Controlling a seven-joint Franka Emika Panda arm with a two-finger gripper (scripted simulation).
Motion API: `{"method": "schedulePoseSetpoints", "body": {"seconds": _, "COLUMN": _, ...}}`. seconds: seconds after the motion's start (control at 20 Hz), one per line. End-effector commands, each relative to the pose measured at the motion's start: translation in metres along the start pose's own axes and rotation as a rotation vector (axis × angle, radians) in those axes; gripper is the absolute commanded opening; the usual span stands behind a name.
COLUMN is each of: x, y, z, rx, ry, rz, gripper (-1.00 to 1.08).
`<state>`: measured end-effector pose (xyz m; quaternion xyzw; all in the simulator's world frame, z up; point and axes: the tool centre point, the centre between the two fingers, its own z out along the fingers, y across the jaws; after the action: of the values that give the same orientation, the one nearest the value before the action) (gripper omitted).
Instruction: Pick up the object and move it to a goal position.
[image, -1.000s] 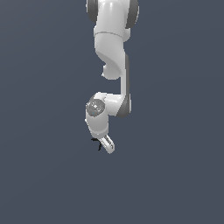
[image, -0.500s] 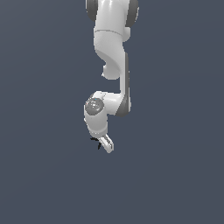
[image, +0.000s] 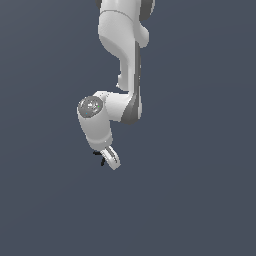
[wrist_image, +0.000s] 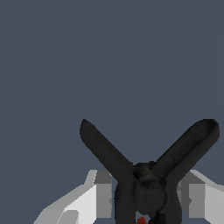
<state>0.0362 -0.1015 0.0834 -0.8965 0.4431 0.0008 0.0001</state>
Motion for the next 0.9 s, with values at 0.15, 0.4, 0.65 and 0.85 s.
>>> {"method": "schedulePoseSetpoints", "body": {"seconds": 0.15, "x": 0.028, "y": 0.019, "z": -0.056, "rx": 0.001, "ry": 0.001, "rz": 0.001, "gripper": -1.0}}
{"method": "schedulePoseSetpoints", "body": {"seconds": 0.4, "x": 0.054, "y": 0.036, "z": -0.107, "rx": 0.0, "ry": 0.001, "rz": 0.001, "gripper": -1.0}}
{"method": "schedulePoseSetpoints", "body": {"seconds": 0.65, "x": 0.079, "y": 0.05, "z": -0.154, "rx": 0.0, "ry": 0.002, "rz": 0.001, "gripper": -1.0}}
{"method": "schedulePoseSetpoints", "body": {"seconds": 0.85, "x": 0.094, "y": 0.058, "z": -0.181, "rx": 0.0, "ry": 0.002, "rz": 0.0, "gripper": -1.0}}
